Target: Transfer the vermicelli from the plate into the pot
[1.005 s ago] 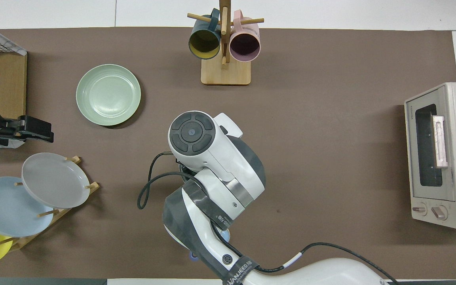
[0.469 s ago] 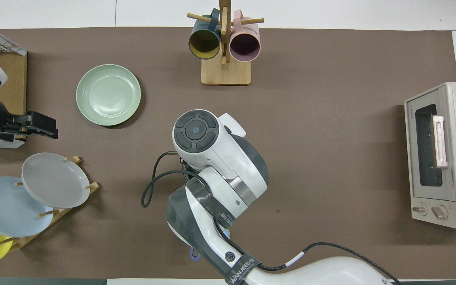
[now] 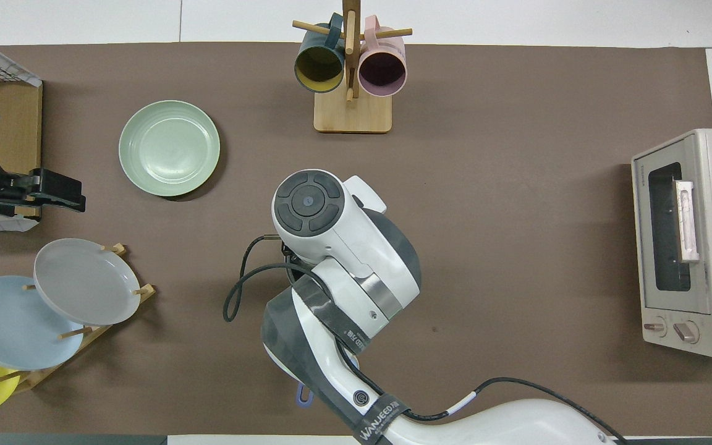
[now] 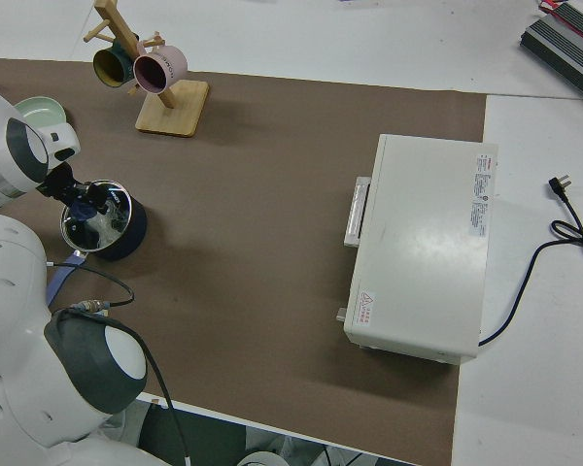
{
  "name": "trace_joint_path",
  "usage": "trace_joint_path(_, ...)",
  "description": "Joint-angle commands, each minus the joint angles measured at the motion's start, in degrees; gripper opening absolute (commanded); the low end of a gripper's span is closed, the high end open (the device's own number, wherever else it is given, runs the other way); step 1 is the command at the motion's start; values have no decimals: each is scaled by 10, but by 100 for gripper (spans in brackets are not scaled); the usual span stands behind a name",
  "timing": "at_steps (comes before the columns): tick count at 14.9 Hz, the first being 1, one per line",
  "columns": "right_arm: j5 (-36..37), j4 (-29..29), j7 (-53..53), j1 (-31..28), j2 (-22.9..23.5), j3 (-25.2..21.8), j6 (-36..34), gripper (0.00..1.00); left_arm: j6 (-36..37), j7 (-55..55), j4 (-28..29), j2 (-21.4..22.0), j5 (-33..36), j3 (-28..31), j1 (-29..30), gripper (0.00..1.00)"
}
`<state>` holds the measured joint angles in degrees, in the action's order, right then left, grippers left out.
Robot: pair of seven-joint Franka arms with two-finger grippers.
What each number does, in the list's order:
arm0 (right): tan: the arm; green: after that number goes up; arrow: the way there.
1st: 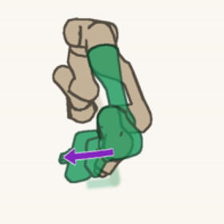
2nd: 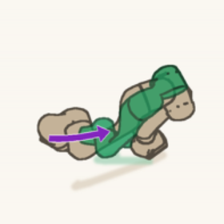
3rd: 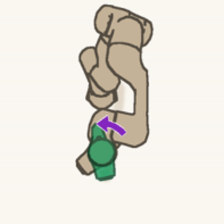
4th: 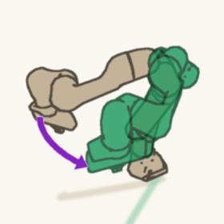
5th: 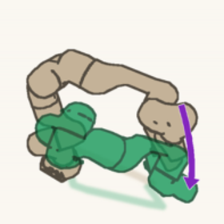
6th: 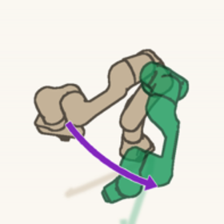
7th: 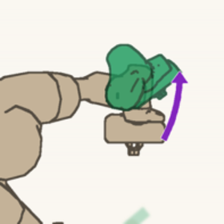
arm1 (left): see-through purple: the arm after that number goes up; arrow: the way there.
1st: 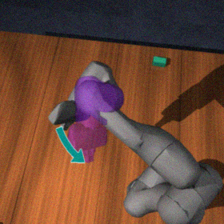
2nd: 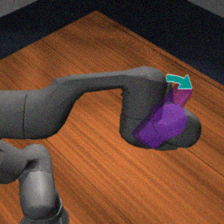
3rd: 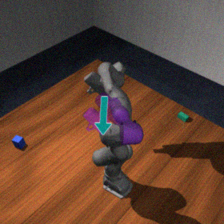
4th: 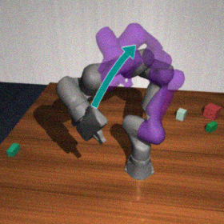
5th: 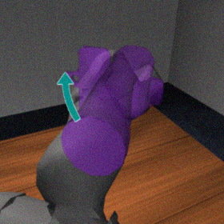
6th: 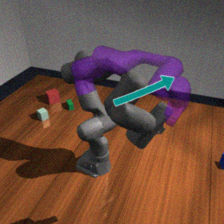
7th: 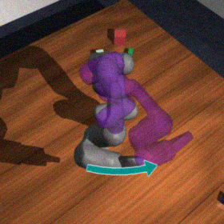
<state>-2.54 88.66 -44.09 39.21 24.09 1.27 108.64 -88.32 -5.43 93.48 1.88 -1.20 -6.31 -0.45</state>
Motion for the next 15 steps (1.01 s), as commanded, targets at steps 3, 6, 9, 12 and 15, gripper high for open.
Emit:
trace_joint_path(3, 7, -37, 40, -61, -17, 0, -38, 100, 3, 9, 5, 11, -4, -6, 14, 100)
trace_joint_path(6, 7, -45, 122, -140, -54, 3, -82, 100, 11, 6, 6, 15, -4, -5, 17, 100)
trace_joint_path(9, 10, -106, 198, -190, -71, -1, -183, 100, 7, 5, 7, 15, -4, -5, 17, 100)
trace_joint_path(12, 29, -161, 280, -245, -72, -2, -278, 100, 8, 5, 7, 15, -4, -5, 17, 100)
trace_joint_path(15, 30, -127, 350, -305, -138, -1, -299, 100, 8, 5, 7, 15, -4, -5, 17, 100)
